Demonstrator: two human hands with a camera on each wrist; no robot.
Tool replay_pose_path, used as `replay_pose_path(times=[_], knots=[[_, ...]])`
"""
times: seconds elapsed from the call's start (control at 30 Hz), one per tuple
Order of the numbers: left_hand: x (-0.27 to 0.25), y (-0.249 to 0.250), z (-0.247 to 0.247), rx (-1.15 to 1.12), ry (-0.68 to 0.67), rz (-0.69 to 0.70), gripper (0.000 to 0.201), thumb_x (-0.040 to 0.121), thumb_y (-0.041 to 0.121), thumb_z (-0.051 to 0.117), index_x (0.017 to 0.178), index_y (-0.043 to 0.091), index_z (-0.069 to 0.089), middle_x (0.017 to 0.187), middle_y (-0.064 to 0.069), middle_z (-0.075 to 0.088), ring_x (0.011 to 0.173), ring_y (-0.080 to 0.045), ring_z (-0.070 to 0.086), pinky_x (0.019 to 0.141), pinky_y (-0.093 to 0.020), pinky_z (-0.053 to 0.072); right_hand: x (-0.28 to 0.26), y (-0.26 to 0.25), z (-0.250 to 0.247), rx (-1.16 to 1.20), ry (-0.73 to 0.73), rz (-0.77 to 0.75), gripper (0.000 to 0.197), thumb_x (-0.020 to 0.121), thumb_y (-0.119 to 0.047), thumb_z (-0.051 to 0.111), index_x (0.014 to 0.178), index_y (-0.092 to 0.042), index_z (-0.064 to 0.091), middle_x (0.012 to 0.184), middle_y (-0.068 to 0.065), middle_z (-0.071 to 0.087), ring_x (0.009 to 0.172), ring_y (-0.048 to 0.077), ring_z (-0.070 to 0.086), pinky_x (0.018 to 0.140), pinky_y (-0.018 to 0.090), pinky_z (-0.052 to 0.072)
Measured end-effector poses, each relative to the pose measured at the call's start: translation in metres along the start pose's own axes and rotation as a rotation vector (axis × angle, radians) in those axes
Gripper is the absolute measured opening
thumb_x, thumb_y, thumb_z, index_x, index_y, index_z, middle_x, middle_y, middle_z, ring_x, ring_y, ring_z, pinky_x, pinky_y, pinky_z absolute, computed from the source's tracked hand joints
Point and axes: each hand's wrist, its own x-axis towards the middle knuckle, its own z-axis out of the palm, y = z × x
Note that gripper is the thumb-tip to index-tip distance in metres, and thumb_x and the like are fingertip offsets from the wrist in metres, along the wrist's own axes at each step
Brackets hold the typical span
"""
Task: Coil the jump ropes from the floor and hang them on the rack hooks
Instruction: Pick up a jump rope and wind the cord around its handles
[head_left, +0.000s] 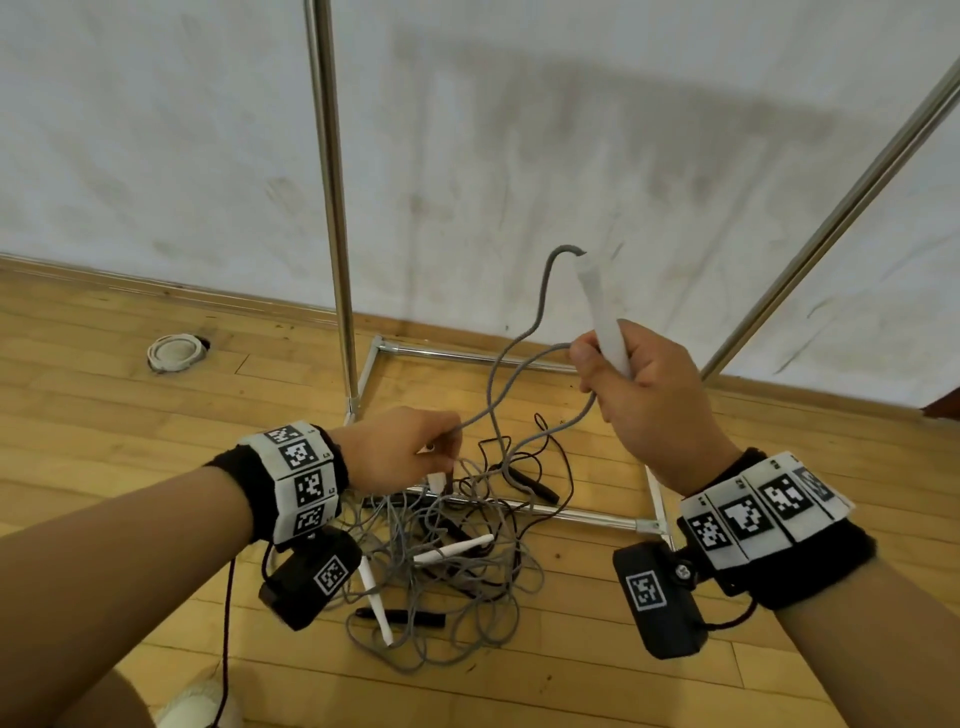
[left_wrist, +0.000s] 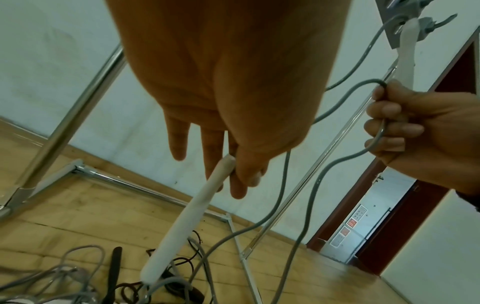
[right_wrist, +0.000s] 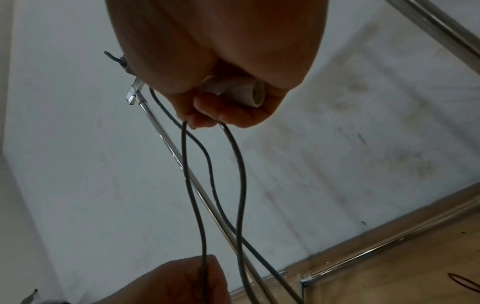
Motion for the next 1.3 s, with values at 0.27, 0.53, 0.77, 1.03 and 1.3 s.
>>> replay_pose_path(times=[0.27, 0.53, 0.77, 1.03, 1.3], knots=[[0.000, -0.001, -0.010, -0.083, 0.169, -0.089, 0.019, 0.089, 0.026, 0.070, 0.093, 0.036, 0.055, 0.092, 0.011, 0.066, 0.075, -0.003, 0.057, 0.066, -0.018, 0.044, 0.004, 0.021, -0.021, -0.059, 0.140, 0.125, 0.008, 0.095, -0.031, 0.062, 0.091, -0.027, 0.067, 0.074, -0.005, 0.062, 0.060, 0.006, 0.053, 0.055, 0.025, 0.047], [-0.003, 0.023, -0.024, -0.291, 0.262, -0.058, 0.015, 0.082, 0.038, 0.077, 0.085, 0.026, 0.068, 0.067, 0.008, 0.067, 0.057, 0.002, 0.058, 0.053, -0.011, 0.043, -0.020, 0.012, -0.006, 0.088, -0.241, 0.305, 0.030, 0.099, -0.041, 0.047, 0.095, -0.020, 0.068, 0.069, -0.001, 0.064, 0.057, 0.020, 0.059, 0.057, 0.032, 0.050], [-0.008, 0.042, -0.032, -0.524, 0.394, 0.024, 0.036, 0.061, 0.054, 0.081, 0.081, 0.026, 0.071, 0.074, -0.002, 0.074, 0.068, -0.023, 0.071, 0.070, -0.047, 0.061, -0.034, 0.004, 0.023, 0.137, -0.428, 0.331, 0.011, 0.101, -0.025, 0.052, 0.107, -0.018, 0.059, 0.091, 0.001, 0.071, 0.082, 0.015, 0.073, 0.074, 0.034, 0.059], [-0.007, 0.052, -0.028, -0.577, 0.448, 0.037, 0.029, 0.070, 0.036, 0.085, 0.086, 0.018, 0.068, 0.075, -0.001, 0.073, 0.067, -0.017, 0.073, 0.068, -0.039, 0.063, -0.034, 0.000, 0.040, 0.076, -0.405, 0.246, 0.018, 0.088, -0.025, 0.071, 0.102, -0.018, 0.062, 0.082, -0.010, 0.071, 0.076, 0.011, 0.068, 0.077, 0.043, 0.058], [-0.007, 0.056, -0.028, -0.488, 0.432, 0.082, 0.021, 0.073, 0.037, 0.084, 0.085, 0.029, 0.069, 0.076, 0.009, 0.074, 0.065, -0.007, 0.072, 0.064, -0.021, 0.058, -0.034, -0.001, 0.042, 0.121, -0.446, 0.239, 0.025, 0.084, -0.014, 0.075, 0.091, -0.038, 0.073, 0.091, 0.006, 0.077, 0.089, 0.022, 0.073, 0.086, 0.051, 0.057]])
